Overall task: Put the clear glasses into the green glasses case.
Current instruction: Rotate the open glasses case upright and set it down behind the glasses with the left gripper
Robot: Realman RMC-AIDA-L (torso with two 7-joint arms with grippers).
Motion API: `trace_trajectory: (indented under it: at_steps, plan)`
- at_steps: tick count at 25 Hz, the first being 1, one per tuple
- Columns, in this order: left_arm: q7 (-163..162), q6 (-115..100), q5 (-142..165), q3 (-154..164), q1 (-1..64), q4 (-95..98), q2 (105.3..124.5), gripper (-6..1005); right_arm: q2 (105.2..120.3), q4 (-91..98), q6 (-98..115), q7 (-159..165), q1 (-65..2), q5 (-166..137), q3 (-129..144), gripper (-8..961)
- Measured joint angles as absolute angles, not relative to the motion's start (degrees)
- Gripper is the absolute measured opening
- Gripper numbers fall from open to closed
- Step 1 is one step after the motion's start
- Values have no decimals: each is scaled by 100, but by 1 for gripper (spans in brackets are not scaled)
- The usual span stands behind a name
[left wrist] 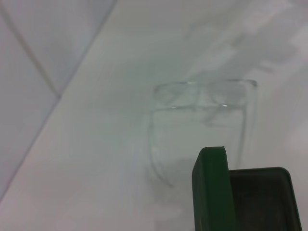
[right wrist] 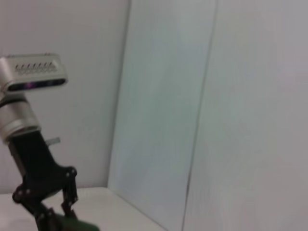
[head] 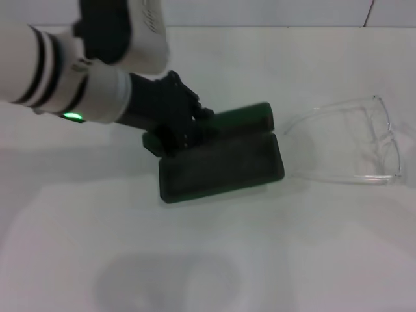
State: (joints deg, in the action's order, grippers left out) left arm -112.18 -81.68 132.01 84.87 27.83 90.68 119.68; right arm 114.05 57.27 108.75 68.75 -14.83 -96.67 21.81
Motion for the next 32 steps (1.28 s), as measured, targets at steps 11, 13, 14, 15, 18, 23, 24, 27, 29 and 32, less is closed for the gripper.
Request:
trace_trajectory:
  at_steps: [11,13,14,15,18,23,24,27,29,32]
  plan:
    - [-11135,-7415,13836,9289,3169,8270,11973,207,11418,5482,11266,6864,-1286,-9699,1497,886]
    - [-11149,-7271,13895,9443,3202,8197,11976,208,11412,5480,11277,6860,-1279,-9707,1463,885]
    - [-11153,-7233,13902,9464,3215,8173,11978,208,11409,5479,11275,6858,-1280,-9709,1462,885]
    - [-11165,-7160,13914,9504,3239,8133,11980,209,11404,5478,11269,6857,-1279,-9713,1461,885]
    - [-11203,-6908,13918,9653,3251,8119,11986,210,11395,5476,11255,6856,-1274,-9717,1460,885]
    - [-11262,-6601,13928,9907,3264,8155,11996,213,11380,5475,11268,6855,-1249,-9720,1405,885]
    - [-11280,-6579,13947,9940,3279,8149,11997,214,11377,5475,11274,6855,-1247,-9720,1396,885]
    - [-11372,-6532,14113,10011,3296,8135,11997,215,11370,5475,11280,6855,-1250,-9720,1394,886]
    - [-11439,-6502,14231,10063,3301,8121,11997,216,11370,5475,11285,6855,-1253,-9720,1391,886]
    - [-11516,-6401,14298,10141,3304,8050,12002,218,11370,5467,11292,6855,-1247,-9715,1385,886]
